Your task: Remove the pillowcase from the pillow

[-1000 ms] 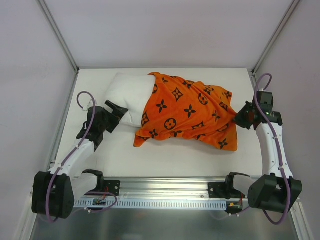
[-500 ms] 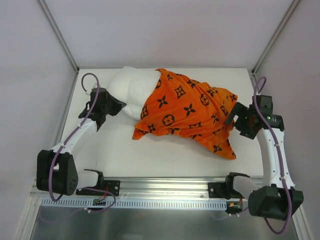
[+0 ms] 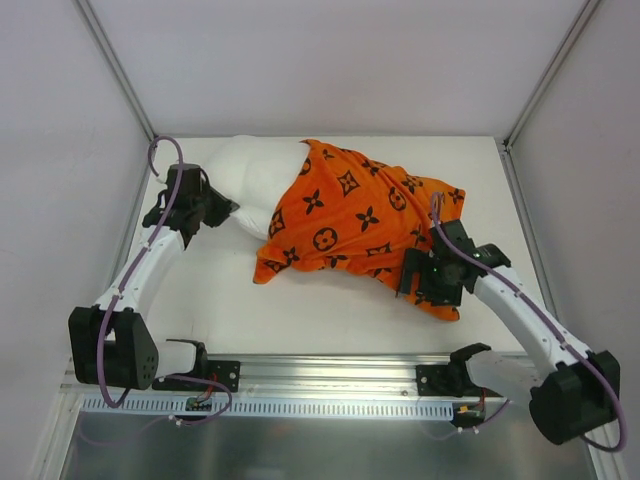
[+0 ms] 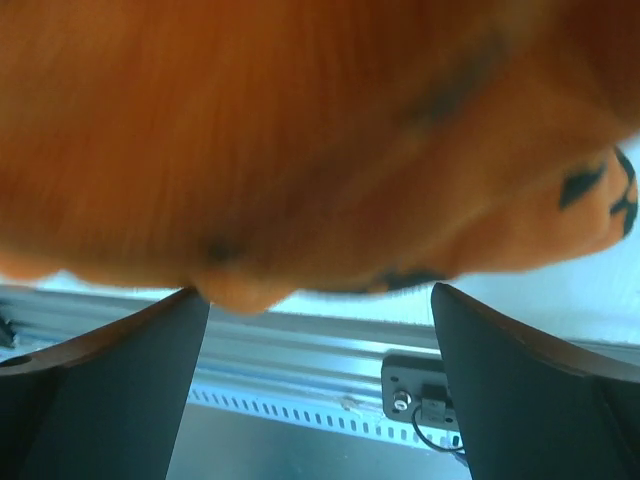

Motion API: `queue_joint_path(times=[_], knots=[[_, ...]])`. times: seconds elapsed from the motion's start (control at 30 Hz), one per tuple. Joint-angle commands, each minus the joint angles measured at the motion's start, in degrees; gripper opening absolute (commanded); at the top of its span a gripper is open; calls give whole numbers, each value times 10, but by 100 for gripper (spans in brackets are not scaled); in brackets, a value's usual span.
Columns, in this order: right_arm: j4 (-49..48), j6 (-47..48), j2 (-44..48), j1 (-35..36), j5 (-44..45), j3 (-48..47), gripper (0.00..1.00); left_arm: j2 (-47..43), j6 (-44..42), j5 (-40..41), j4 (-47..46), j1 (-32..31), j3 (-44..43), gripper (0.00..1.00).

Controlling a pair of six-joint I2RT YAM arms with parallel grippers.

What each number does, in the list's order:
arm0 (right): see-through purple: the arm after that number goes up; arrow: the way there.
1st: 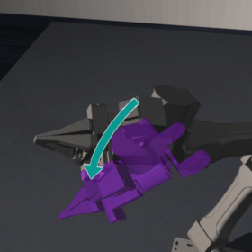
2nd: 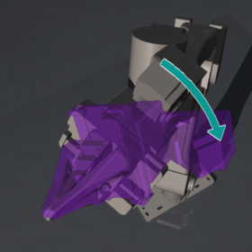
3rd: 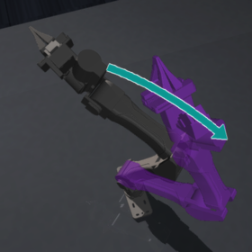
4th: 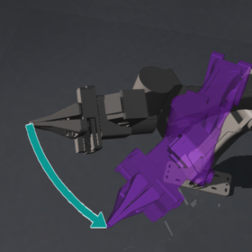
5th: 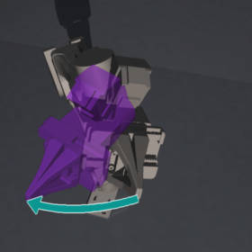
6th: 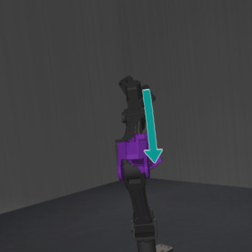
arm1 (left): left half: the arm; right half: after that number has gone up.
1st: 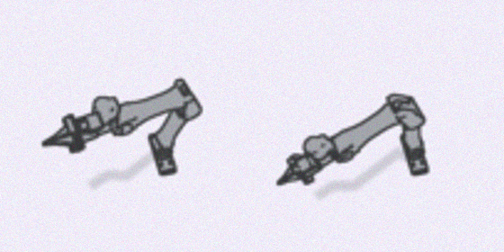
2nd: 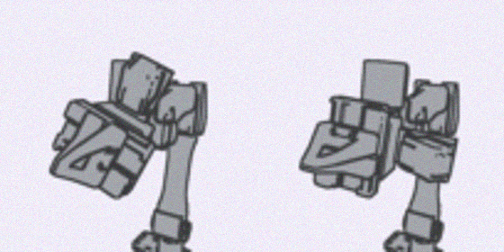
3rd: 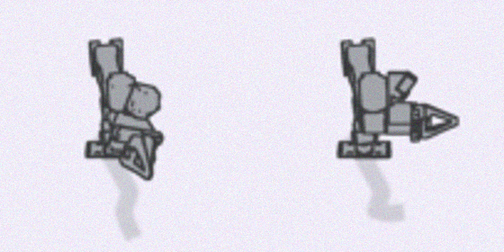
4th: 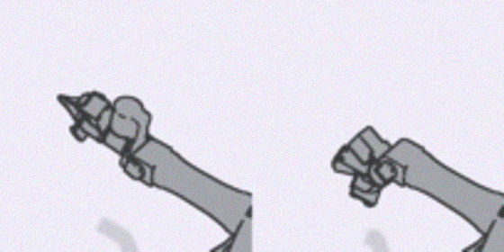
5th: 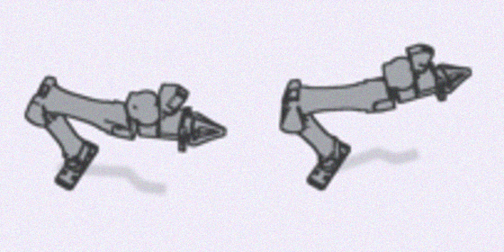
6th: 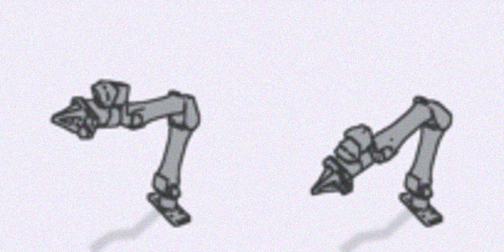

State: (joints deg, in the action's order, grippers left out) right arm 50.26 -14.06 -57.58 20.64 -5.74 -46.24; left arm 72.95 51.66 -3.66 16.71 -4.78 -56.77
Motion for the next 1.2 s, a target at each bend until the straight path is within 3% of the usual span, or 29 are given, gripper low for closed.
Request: queue_joint_path(times=[0.0, 0.07, 0.13, 0.17, 0.2, 0.43, 0.6, 0.8, 0.9, 1.0, 1.17], knots=[[-83, -36, -75, 18, 25, 7, 98, -5, -8, -6, -7, 4, -28, 0], [-92, -31, -109, 18, 43, -3, 85, -10, -21, -10, -6, 5, -31, 0], [-83, -28, -119, 18, 114, -17, 42, -22, -38, -13, 5, 15, -40, 0], [-78, -42, -111, 16, 142, -16, 9, -25, -44, -18, 10, 23, -44, 0], [-76, -51, -81, 12, 167, -12, 1, -27, -46, -27, 10, 44, -44, 0], [-61, -21, -13, -118, 173, -37, 1, -2, -59, -131, 23, 158, -88, 0], [-13, 7, -7, -183, 166, -171, 1, -6, -68, -149, 47, 196, -141, 0], [33, 30, -6, -219, 177, -363, 1, -9, -64, -209, 76, 300, -200, 0], [45, 52, -1, -244, 197, -398, 2, -18, -63, -231, 92, 354, -228, 0], [45, 63, -2, -271, 202, -379, 3, -29, -59, -240, 101, 386, -228, 0], [1, 30, -12, -299, 168, -206, 1, -37, -46, -253, 100, 391, -184, 0]])
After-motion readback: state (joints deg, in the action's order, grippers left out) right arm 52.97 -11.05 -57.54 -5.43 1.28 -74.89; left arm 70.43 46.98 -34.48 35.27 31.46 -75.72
